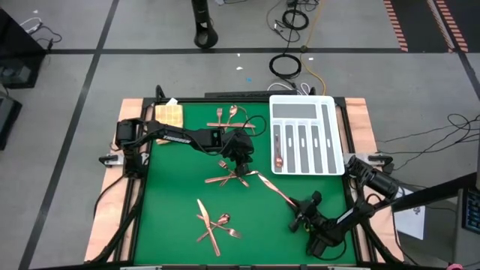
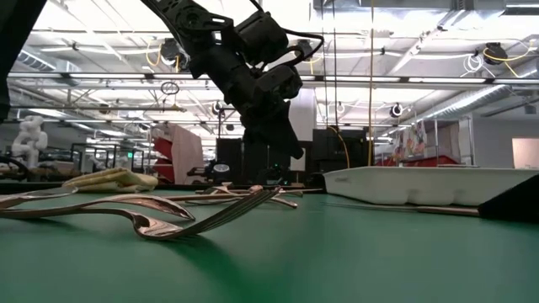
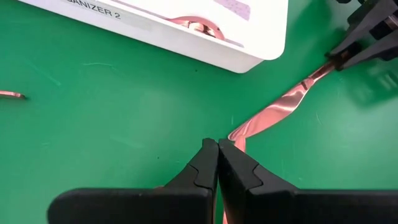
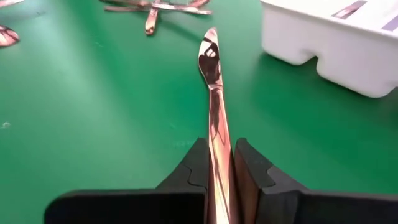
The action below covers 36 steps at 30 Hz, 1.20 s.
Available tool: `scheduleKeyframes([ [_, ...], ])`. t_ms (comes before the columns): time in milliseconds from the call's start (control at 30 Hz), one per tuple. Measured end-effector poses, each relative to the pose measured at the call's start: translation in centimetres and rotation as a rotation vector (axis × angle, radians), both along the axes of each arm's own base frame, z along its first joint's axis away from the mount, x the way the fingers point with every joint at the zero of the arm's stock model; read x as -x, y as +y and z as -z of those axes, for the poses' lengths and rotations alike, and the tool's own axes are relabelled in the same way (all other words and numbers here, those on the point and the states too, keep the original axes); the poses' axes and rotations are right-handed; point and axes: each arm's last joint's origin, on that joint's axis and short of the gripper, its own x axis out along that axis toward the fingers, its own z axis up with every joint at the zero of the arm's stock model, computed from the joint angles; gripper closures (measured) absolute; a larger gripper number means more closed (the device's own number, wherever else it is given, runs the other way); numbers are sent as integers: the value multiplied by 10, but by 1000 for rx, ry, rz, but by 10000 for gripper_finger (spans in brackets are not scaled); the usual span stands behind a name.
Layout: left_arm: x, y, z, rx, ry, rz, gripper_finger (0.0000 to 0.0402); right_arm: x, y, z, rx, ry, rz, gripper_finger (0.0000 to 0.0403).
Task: Sort silverware
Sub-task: Put the middle right gold table knife into the silverware organizer
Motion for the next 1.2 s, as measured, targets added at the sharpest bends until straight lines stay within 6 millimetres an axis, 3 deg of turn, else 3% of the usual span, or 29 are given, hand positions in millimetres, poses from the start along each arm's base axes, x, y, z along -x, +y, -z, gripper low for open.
scheduleKeyframes([
  [700,-1,1,0,-25,-4,-24,386,-13,-7,-28,-9,63,-14,392],
  [1200,-1,1,0,-38,-6,-11,386,-26,-17,-45,118,19,-53,397],
])
